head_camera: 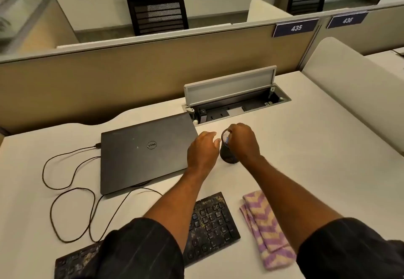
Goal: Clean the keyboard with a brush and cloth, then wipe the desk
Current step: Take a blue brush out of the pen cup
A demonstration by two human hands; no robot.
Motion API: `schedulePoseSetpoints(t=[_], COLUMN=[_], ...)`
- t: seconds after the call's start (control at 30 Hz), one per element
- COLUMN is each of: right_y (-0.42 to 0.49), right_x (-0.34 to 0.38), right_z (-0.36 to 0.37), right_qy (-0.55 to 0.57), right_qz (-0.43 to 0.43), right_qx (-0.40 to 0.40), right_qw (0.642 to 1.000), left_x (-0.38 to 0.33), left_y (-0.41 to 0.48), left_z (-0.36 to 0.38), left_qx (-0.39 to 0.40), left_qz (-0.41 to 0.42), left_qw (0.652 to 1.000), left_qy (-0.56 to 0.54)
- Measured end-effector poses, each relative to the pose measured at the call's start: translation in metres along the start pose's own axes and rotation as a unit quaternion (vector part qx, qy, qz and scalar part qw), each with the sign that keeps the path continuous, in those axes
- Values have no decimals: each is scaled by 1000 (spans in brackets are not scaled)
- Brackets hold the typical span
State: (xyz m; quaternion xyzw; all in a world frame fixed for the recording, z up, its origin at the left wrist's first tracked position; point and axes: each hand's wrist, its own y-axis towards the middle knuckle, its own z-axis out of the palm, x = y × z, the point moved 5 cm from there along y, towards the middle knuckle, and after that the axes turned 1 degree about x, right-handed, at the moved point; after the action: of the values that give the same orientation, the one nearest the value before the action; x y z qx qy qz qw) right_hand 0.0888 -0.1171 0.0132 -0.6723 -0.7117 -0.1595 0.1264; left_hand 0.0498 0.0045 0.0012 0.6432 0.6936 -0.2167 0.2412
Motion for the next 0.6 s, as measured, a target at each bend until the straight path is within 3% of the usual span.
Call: schedulePoseSetpoints(t=[0.17, 0.27, 0.6], right_y=[20, 21, 26], right_x=[-15, -14, -20], right_z=[9, 13, 11], right_qy=[-20, -31, 11], right_qz=[38, -8, -25], right_qx=[127, 136, 132], right_qw=[991, 990, 991], left_x=[-4, -7, -8], left_y=[9, 11, 12], left_z=[12, 16, 26], left_qx=[20, 4, 16], left_qz=[-8, 3, -1], left_qw=[1000, 1000, 1000], left_qy=[5, -1, -17])
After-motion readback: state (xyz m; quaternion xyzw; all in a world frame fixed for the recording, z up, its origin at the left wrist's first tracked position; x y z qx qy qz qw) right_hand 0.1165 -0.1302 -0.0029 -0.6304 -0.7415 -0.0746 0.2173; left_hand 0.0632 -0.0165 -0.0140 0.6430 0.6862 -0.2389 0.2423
